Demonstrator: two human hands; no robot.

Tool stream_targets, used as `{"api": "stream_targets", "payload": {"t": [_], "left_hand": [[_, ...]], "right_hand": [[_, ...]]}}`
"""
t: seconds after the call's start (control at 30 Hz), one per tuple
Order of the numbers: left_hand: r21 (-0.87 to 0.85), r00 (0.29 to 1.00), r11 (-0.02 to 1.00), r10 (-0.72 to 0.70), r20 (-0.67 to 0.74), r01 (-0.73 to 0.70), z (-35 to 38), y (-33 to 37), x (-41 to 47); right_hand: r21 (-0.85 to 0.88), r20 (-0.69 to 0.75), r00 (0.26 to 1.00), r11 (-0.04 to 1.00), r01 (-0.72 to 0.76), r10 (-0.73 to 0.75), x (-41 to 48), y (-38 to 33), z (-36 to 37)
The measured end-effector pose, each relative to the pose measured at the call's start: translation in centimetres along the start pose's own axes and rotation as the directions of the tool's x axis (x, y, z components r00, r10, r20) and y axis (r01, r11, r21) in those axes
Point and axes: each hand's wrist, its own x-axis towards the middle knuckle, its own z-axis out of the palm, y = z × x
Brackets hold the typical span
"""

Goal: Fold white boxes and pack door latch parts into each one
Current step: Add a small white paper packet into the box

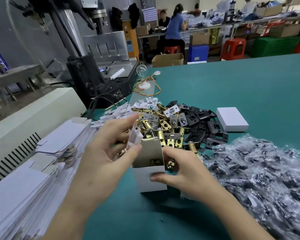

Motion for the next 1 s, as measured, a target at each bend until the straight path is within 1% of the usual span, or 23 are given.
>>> {"api": "stream_targets", "payload": {"t": [0.1, 0.17, 0.2, 0.3, 0.37, 0.47, 0.53, 0.63, 0.67, 0.7, 0.77, 0.8, 0.83, 0.87, 0.9, 0.93, 0.97, 1.0], "left_hand": [[0.253, 0.999, 0.967, 0.04, -0.004, -0.038, 0.6, -0.8, -1.0], [0.436, 0.99, 0.894, 0.134, -0.032, -0.106, 1.0, -1.3, -1.6], [0.497, 0.983, 0.858, 0.177, -0.047, -0.131, 1.3, -1.5, -1.8], [0.574, 0.965, 0.81, 0.229, -0.13, -0.115, 1.9, -2.3, -2.3], [0.62, 0.94, 0.779, 0.275, -0.202, -0.094, 2.3, -2.7, -2.2], [0.612, 0.916, 0.787, 0.301, -0.264, -0.083, 2.6, -3.1, -1.9], [0.647, 0.926, 0.759, 0.295, -0.236, -0.078, 2.8, -3.4, -1.8], [0.74, 0.928, 0.667, 0.324, -0.182, -0.088, 2.7, -4.0, -1.9], [0.739, 0.928, 0.667, 0.326, -0.178, -0.093, 2.6, -4.2, -2.0], [0.72, 0.93, 0.687, 0.322, -0.178, -0.1, 2.6, -4.5, -2.2], [0.618, 0.939, 0.777, 0.294, -0.181, -0.124, 2.6, -5.2, -2.7], [0.541, 0.951, 0.833, 0.253, -0.179, -0.12, 2.7, -5.7, -2.9], [0.438, 0.972, 0.895, 0.172, -0.16, -0.086, 2.6, -6.2, -3.0], [0.299, 0.993, 0.954, 0.05, -0.109, -0.015, 2.6, -6.5, -3.0], [0.154, 0.996, 0.984, -0.086, -0.031, 0.089, 2.5, -6.9, -3.0], [0.049, 0.979, 0.98, -0.196, 0.053, 0.194, 2.4, -7.5, -2.8], [-0.017, 0.955, 0.963, -0.265, 0.131, 0.269, 2.3, -8.1, -2.6], [-0.053, 0.935, 0.948, -0.299, 0.193, 0.314, 2.1, -8.8, -2.4]], "right_hand": [[-0.018, -0.003, 1.0, 1.0, 0.005, -0.005, -0.2, -0.1, 0.1], [-0.038, -0.009, 1.0, 0.999, 0.009, -0.009, -0.3, -0.2, 0.1], [-0.046, -0.016, 1.0, 0.999, 0.007, -0.008, -0.3, -0.3, 0.1], [-0.046, -0.023, 1.0, 0.999, 0.009, -0.01, -0.2, -0.2, 0.0], [-0.052, -0.02, 1.0, 0.999, 0.017, -0.018, -0.3, -0.2, 0.0], [-0.073, -0.037, 0.999, 0.997, 0.029, -0.032, -0.4, -0.1, 0.0], [-0.082, -0.042, 0.998, 0.996, 0.033, -0.036, -0.3, 0.0, 0.0], [-0.073, -0.045, 0.998, 0.996, 0.042, -0.046, -0.3, 0.2, -0.1], [-0.072, -0.048, 0.998, 0.996, 0.044, -0.047, -0.3, 0.2, -0.1], [-0.075, -0.048, 0.998, 0.996, 0.043, -0.047, -0.4, 0.2, -0.1], [-0.095, -0.051, 0.997, 0.994, 0.048, -0.053, -0.5, 0.3, -0.1], [-0.111, -0.055, 0.997, 0.992, 0.054, -0.06, -0.5, 0.3, 0.0], [-0.123, -0.054, 0.997, 0.991, 0.056, -0.063, -0.4, 0.3, -0.1], [-0.128, -0.041, 0.997, 0.99, 0.054, -0.059, -0.4, 0.2, -0.1], [-0.13, -0.003, 0.999, 0.99, 0.048, -0.048, -0.4, 0.2, -0.3], [-0.141, 0.057, 0.998, 0.989, 0.046, -0.038, -0.4, 0.1, -0.6], [-0.154, 0.115, 0.993, 0.987, 0.055, -0.037, -0.5, 0.1, -1.1], [-0.148, 0.144, 0.988, 0.986, 0.073, -0.051, -0.7, 0.0, -1.9]]}}
